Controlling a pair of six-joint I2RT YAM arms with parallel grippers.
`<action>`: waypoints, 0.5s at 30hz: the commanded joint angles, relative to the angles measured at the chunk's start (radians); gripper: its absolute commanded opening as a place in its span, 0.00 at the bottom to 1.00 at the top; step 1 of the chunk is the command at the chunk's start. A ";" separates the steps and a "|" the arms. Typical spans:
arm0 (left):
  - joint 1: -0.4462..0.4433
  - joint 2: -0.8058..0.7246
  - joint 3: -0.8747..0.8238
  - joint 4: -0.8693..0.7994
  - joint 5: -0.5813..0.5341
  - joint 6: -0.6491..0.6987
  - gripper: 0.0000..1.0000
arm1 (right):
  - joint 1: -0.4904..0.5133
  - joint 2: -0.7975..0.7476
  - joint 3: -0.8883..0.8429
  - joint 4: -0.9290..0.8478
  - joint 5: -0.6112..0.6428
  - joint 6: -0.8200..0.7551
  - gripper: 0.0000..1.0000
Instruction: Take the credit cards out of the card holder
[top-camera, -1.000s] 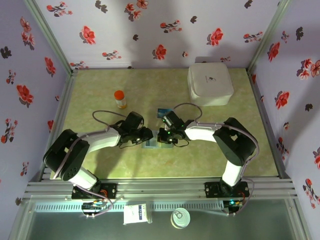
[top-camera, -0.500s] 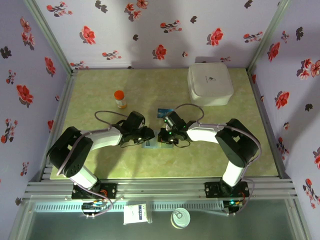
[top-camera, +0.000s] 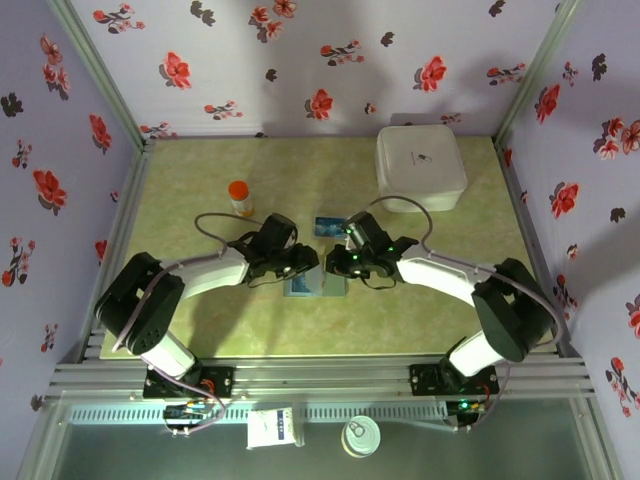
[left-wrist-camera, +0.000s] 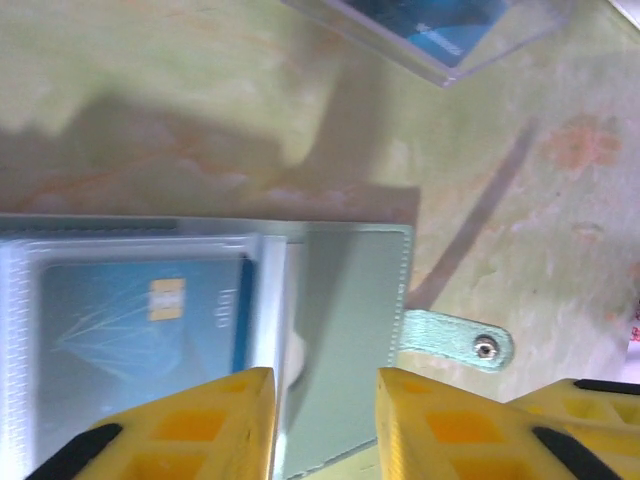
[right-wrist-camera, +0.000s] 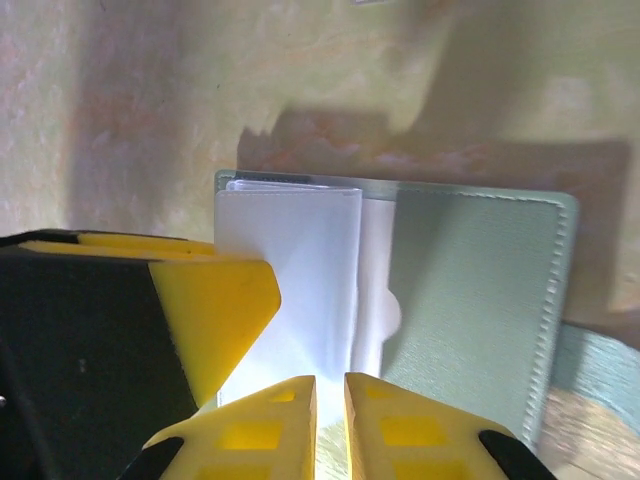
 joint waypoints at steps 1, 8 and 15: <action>-0.025 0.048 0.057 -0.035 -0.001 -0.003 0.39 | -0.018 -0.065 -0.039 -0.061 0.039 -0.032 0.16; -0.067 0.144 0.150 -0.058 0.000 -0.005 0.46 | -0.054 -0.156 -0.086 -0.091 0.064 -0.049 0.19; -0.086 0.202 0.188 -0.060 0.002 -0.015 0.48 | -0.071 -0.202 -0.089 -0.130 0.090 -0.071 0.21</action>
